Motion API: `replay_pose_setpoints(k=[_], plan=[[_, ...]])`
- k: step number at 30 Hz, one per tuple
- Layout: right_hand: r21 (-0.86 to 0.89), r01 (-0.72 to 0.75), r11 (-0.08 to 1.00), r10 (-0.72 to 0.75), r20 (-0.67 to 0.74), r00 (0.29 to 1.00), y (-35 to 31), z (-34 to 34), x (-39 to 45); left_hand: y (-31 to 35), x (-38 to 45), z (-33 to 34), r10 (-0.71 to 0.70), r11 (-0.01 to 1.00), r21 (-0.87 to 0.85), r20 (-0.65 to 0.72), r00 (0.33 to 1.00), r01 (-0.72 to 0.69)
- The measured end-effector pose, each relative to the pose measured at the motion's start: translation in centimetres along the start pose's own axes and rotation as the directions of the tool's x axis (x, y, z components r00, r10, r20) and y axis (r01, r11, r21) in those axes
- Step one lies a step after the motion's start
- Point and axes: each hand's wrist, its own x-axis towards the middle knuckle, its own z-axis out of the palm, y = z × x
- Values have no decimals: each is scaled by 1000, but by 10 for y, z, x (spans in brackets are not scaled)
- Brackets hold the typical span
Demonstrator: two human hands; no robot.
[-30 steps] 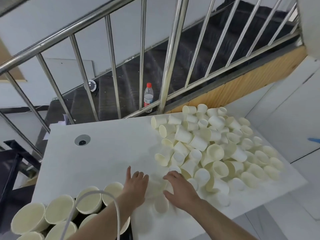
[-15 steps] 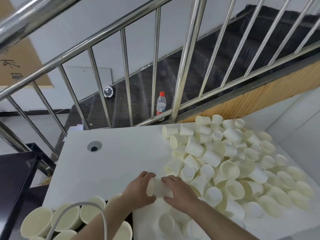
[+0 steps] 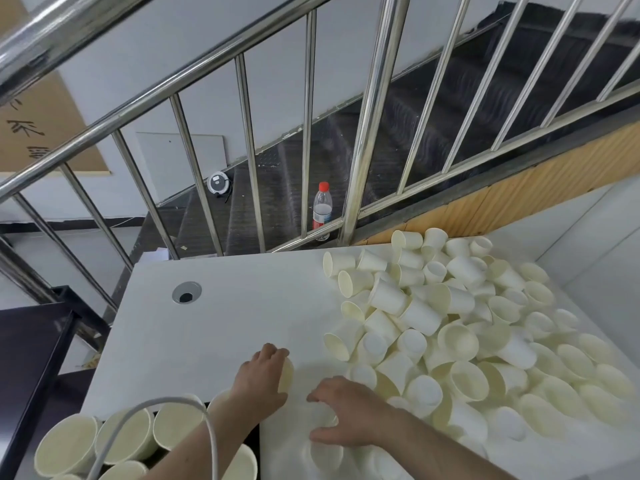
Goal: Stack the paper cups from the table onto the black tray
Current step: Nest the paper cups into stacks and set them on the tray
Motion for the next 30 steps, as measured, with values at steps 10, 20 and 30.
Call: replay_pose_setpoints(k=[10,20,30], plan=[[-107,107,989,-92,133,987,-4,13,-18,3,-2,8,-23,992,123,-29,999,27],[-21,77,997,-78,-58,995,1,20,-11,7,-25,4,77,997,38,-88,993,-74],[-31,147,989,-150,-94,984,7,31,-14,13,-48,13,257,966,5,-110,960,-258]])
